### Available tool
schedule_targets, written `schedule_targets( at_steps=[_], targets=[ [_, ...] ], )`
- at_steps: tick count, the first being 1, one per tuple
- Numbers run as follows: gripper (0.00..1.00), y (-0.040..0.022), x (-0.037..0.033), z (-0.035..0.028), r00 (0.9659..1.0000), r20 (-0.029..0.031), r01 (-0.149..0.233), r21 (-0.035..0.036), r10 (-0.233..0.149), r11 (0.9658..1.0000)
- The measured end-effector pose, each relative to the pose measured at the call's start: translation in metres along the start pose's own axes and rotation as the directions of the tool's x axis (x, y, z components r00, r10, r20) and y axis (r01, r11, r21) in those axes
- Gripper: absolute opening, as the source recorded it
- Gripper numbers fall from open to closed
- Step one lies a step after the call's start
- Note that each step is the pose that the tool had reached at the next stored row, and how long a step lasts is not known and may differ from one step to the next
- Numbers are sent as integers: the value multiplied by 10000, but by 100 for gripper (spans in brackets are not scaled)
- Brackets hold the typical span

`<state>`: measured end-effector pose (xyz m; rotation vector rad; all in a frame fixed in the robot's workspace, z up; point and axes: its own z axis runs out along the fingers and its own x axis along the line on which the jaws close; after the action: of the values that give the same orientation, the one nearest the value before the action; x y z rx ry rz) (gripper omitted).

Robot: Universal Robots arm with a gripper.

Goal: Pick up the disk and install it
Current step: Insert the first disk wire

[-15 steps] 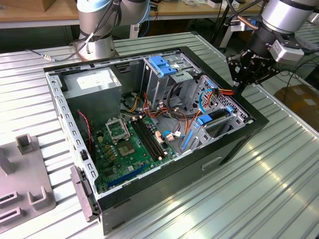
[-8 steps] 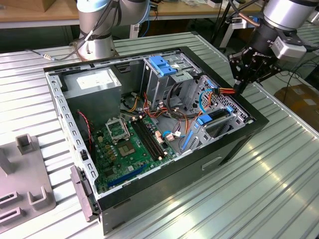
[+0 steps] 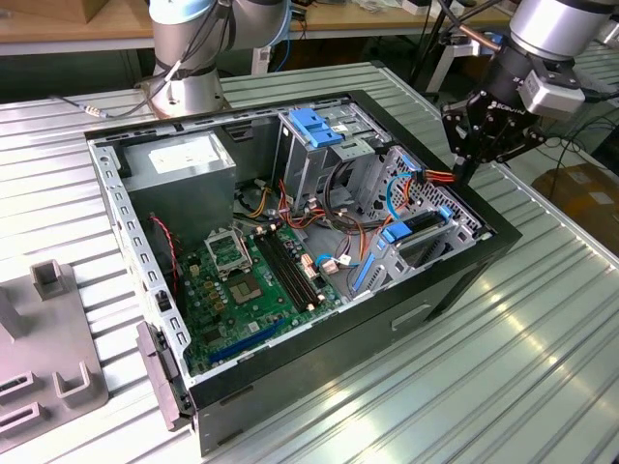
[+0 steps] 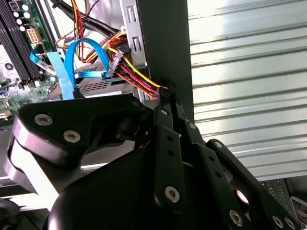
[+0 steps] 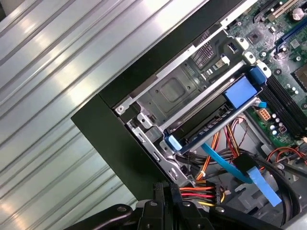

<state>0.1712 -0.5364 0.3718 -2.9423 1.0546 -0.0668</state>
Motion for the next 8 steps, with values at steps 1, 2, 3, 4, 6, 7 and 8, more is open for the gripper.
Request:
schedule_targets(
  at_steps=[1, 2, 3, 4, 6, 7, 8],
  targets=[
    [16, 16, -19, 1, 10000, 1, 1, 1, -1, 10000],
    [16, 46, -56, -1, 10000, 1, 0, 1, 0, 10000],
    [16, 56, -67, -1, 10000, 1, -3, 0, 3, 10000],
    [16, 64, -76, 0, 10000, 1, -41, 0, 41, 10000],
    [16, 64, -77, 2, 9992, -11, -407, -13, 407, 9992],
    [16, 64, -77, 3, 9987, -14, -513, -17, 513, 9987],
    [16, 64, -77, 4, 9981, -18, -615, -21, 615, 9981]
  ],
)
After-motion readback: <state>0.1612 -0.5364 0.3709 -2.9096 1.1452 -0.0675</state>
